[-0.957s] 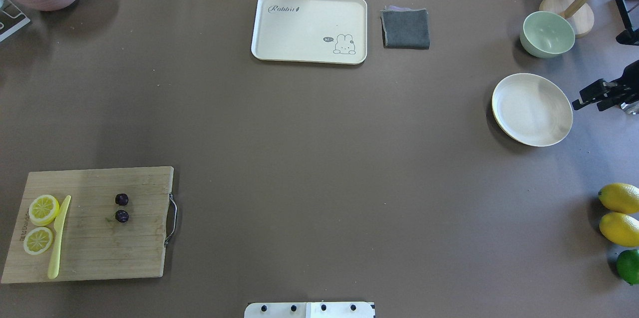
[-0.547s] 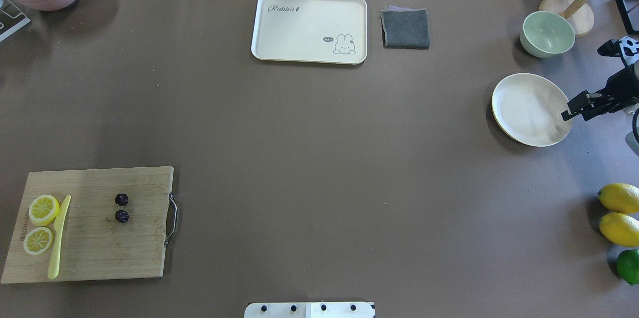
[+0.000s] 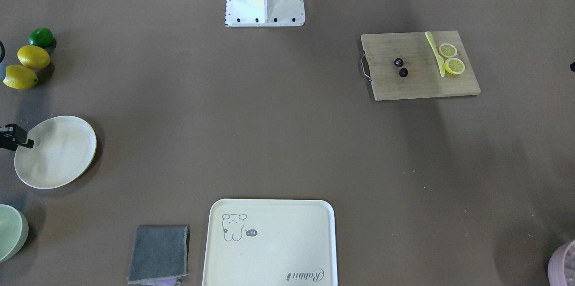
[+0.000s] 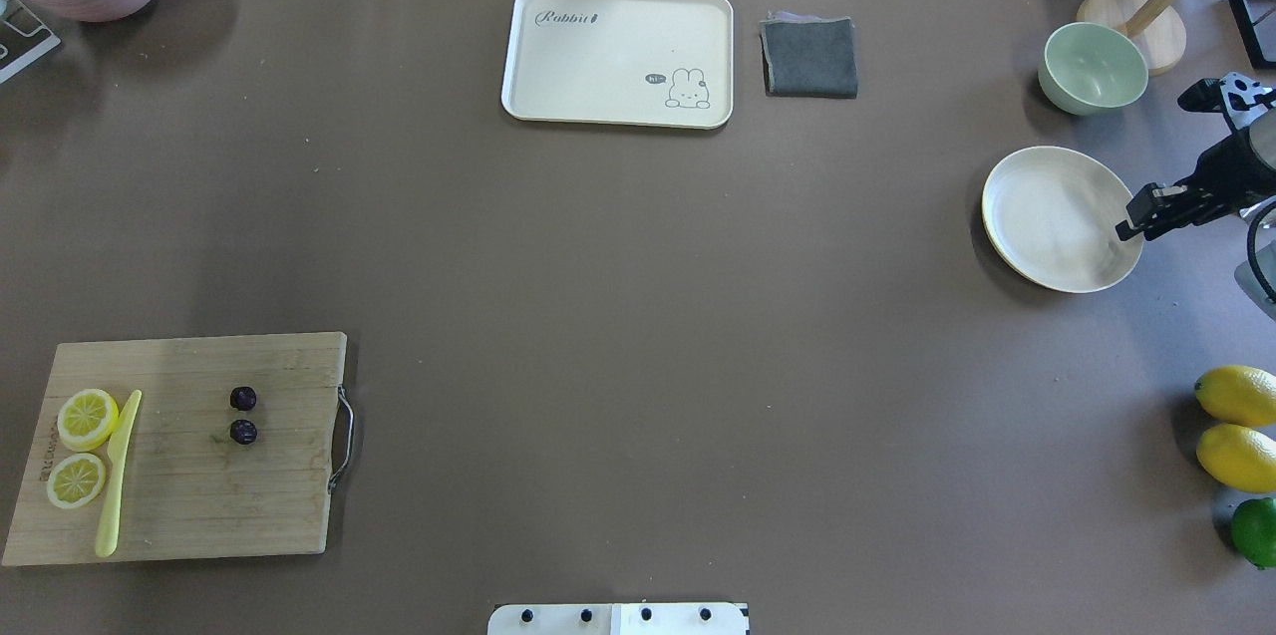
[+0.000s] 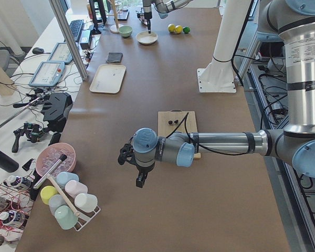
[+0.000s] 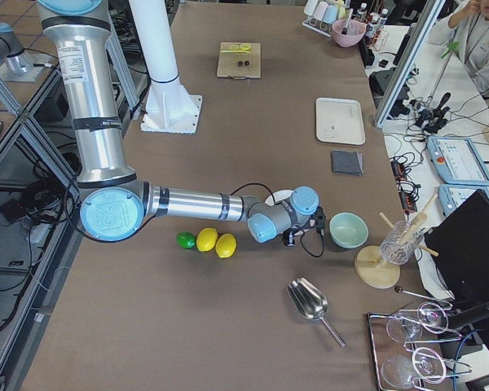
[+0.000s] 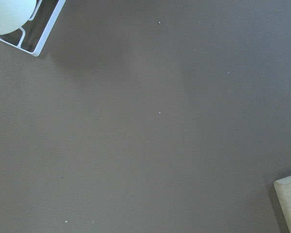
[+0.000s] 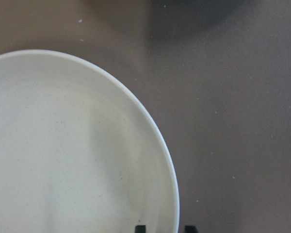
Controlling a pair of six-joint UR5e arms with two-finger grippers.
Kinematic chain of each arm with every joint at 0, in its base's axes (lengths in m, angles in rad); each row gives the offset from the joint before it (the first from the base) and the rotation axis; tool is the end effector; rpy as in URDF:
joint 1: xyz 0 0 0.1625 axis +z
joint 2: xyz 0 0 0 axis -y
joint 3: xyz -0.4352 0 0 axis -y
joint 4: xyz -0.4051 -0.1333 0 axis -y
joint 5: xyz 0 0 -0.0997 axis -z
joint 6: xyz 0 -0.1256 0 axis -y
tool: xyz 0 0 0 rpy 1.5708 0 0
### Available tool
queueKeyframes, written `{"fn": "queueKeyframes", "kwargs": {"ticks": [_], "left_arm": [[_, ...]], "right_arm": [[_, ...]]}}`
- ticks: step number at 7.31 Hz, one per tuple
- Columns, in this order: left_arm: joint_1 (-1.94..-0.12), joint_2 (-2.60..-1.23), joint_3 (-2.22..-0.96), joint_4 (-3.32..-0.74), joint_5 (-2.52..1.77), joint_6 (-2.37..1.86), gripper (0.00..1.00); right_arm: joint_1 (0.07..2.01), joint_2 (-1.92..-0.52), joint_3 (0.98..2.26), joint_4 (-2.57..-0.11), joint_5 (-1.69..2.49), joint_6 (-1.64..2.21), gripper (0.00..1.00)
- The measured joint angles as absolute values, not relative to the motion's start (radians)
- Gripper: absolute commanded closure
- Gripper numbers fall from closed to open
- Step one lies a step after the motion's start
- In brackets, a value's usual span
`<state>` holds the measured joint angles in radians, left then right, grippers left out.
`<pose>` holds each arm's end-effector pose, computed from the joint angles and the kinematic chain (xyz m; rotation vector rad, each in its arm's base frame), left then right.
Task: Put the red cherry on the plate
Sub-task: 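Reach the right gripper to the white plate and grip its rim, then drag the plate toward center with right while left reaches toward the board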
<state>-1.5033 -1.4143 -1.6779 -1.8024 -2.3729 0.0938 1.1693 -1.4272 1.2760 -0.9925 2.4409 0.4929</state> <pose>-0.0125 -0.4525 0.6802 0.1832 0.7991 0.2252 -0.1951 -0.5549 0.6866 -0.0100 -0.9440 -0.1012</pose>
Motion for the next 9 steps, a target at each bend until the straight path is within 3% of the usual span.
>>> {"fn": "queueKeyframes", "kwargs": {"ticks": [5, 9], "left_arm": [[-1.437, -1.418, -1.759, -1.81, -2.38, -0.127, 0.02], [-1.167, -1.374, -1.838, -2.108, -2.366, -0.683, 0.03]], "right_arm": [[1.162, -1.389, 1.342, -0.992, 2.482, 0.683, 1.0], [0.936, -1.361, 1.628, -0.98, 2.458, 1.165, 1.0]]}}
